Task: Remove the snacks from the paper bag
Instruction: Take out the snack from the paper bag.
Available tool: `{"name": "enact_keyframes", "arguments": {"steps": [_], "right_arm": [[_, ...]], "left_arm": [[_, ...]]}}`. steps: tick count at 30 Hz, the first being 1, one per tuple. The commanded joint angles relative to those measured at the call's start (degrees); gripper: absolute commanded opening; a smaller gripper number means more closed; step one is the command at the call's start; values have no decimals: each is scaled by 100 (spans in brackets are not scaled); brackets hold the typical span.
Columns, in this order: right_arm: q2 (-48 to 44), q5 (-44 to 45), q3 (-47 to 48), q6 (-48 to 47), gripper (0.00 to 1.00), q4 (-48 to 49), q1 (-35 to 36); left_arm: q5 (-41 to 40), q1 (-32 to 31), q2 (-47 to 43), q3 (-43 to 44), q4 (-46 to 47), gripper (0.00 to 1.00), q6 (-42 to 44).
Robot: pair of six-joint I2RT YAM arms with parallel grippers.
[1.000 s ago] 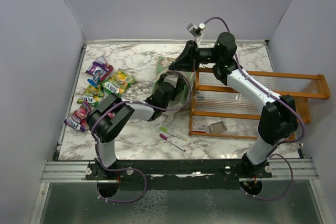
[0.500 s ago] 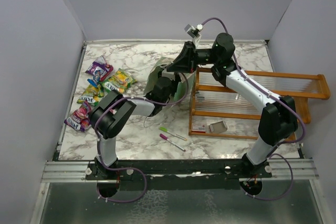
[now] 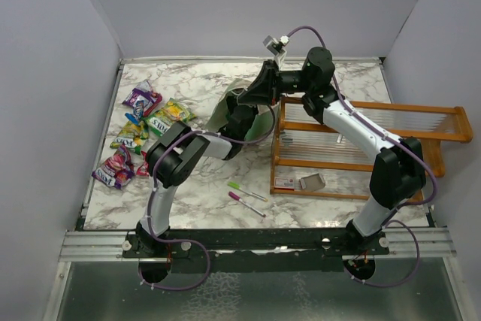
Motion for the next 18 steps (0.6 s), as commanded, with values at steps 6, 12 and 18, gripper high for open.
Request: {"name": "enact_keyframes", "arguments": {"steps": [6, 12, 18], "right_arm": [[-319, -66, 128, -41, 1, 15, 119], [-399, 66, 149, -333, 1, -307, 119], [-502, 440, -14, -589, 1, -571, 119]], "left_arm": [[-101, 377, 401, 389, -888, 61, -100], [43, 474, 52, 169, -1027, 16, 74], [374, 475, -704, -250, -1216, 8, -9]]}}
